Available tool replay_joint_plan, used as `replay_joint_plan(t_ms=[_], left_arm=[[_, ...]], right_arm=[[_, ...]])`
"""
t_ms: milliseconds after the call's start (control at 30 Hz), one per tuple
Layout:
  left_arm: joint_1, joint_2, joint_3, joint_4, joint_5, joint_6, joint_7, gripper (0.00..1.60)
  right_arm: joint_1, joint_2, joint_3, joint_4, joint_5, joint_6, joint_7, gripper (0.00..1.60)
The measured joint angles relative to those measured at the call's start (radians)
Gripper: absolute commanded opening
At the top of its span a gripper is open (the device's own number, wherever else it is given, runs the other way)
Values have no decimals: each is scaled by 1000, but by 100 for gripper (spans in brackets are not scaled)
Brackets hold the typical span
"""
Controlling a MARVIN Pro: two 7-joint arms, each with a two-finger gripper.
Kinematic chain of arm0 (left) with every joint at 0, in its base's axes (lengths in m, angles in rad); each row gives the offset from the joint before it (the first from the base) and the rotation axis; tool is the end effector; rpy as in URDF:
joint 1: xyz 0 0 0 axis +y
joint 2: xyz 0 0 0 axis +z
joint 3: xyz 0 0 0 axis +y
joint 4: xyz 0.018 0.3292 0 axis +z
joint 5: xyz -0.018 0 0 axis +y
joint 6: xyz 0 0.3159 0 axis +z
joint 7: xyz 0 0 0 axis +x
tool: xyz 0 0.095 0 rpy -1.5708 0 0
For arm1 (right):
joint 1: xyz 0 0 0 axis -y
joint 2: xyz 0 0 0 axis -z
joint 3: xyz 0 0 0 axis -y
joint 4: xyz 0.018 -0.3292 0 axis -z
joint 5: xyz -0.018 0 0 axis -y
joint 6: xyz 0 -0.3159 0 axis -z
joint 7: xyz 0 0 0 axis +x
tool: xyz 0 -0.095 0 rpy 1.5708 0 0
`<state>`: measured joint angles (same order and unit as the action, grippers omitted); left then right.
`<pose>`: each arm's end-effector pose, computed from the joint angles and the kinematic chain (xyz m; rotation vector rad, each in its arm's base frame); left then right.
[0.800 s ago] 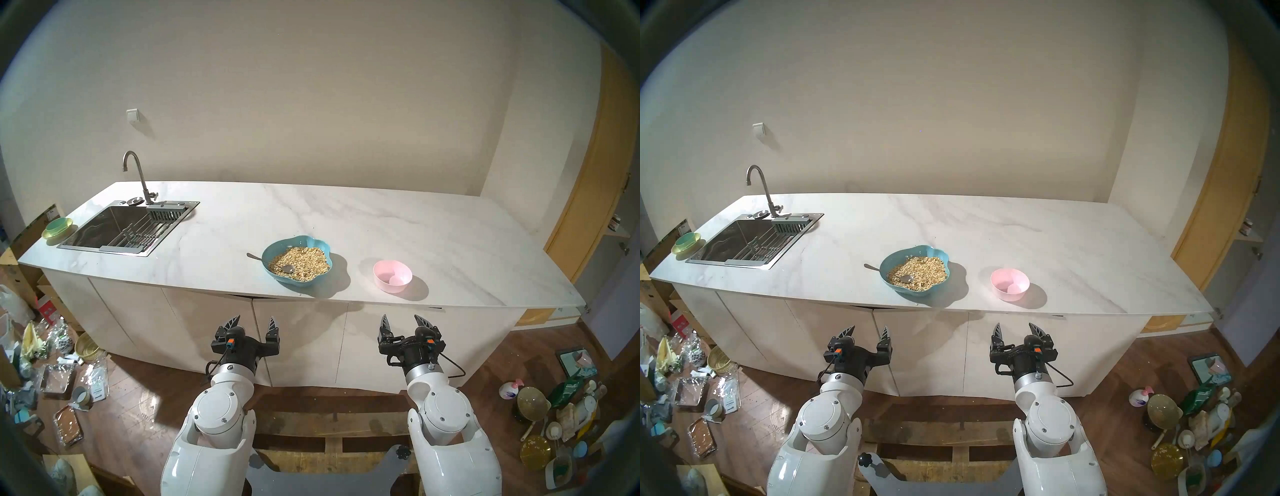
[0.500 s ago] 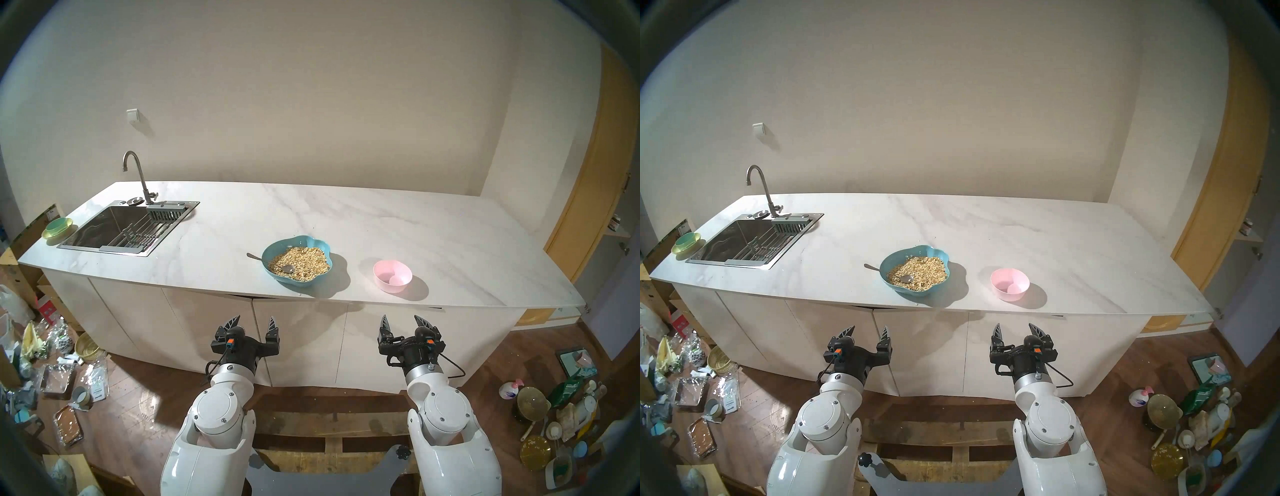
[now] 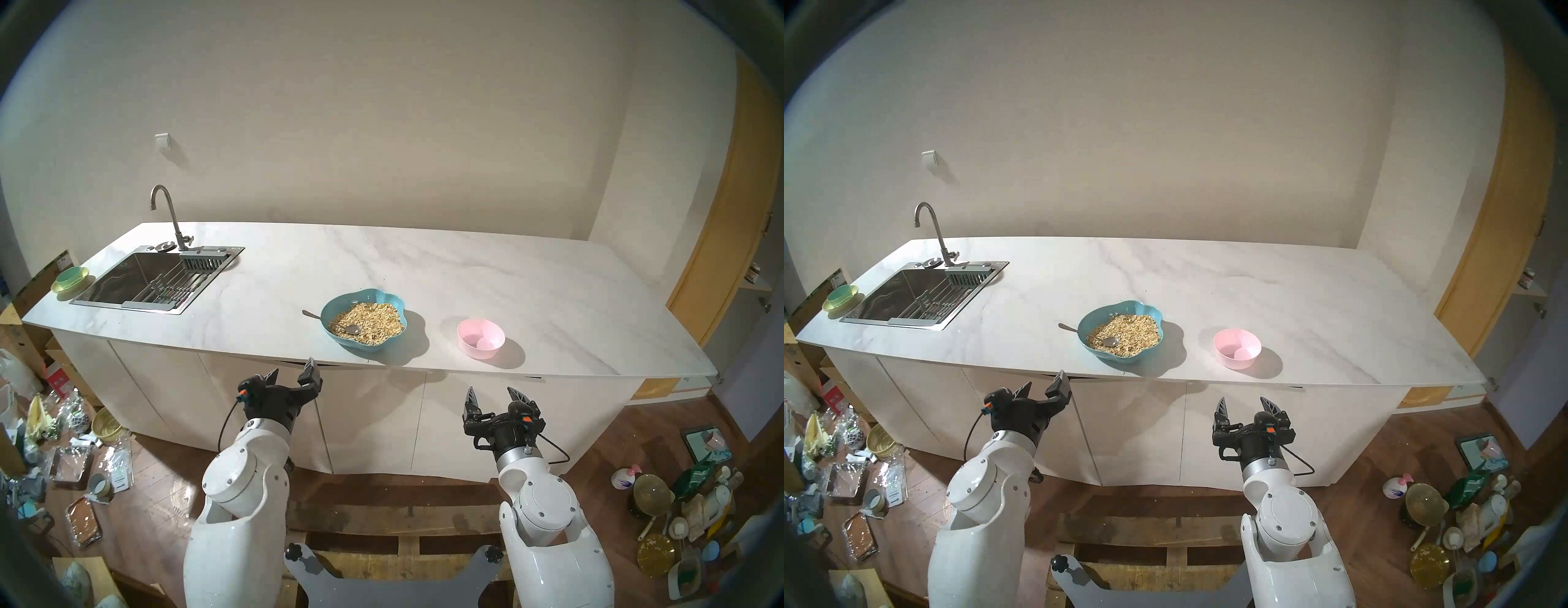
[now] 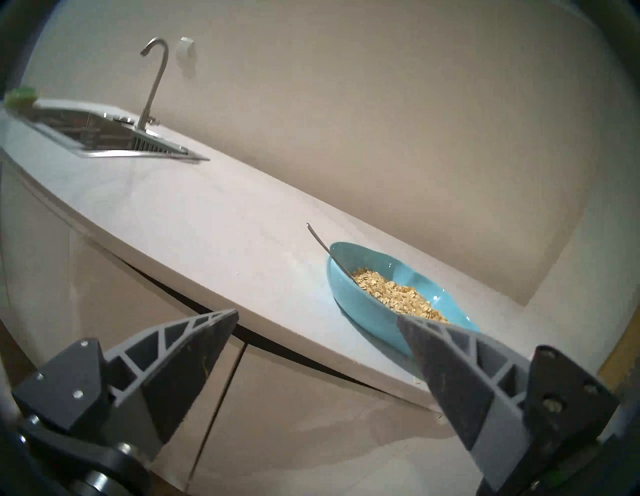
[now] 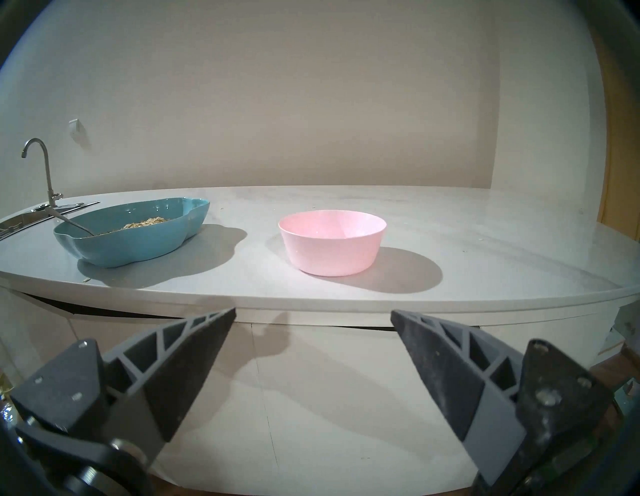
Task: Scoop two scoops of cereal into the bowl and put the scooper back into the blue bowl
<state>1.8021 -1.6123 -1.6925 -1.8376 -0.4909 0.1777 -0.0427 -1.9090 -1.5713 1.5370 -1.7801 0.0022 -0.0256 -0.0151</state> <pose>0.3502 0.0293 -0.3419 2.0420 0.5390 1.8449 0.3130 0.0130 -0.3847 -2.3183 -0.0062 -2.0902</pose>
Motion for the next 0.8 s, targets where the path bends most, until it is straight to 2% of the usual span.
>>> replay_joint_plan(t_ms=[200,300,400,533,800], left_arm=[[-91,1,-24,28,-186,112,-1,160],[-138,1,-24,47,-293,123,3,160],[-166,1,-19,62,-362,129,15,160],[-208,2,-12,77,-360,137,36,160],[-219,18,-31,94,-340,148,101,160]], right_arm=[[0,0,0,0,0,0,0,160],[-1,0,0,0,0,0,0,160],[-1,0,0,0,0,0,0,160],[-1,0,0,0,0,0,0,160],[-1,0,0,0,-1,0,0,160]])
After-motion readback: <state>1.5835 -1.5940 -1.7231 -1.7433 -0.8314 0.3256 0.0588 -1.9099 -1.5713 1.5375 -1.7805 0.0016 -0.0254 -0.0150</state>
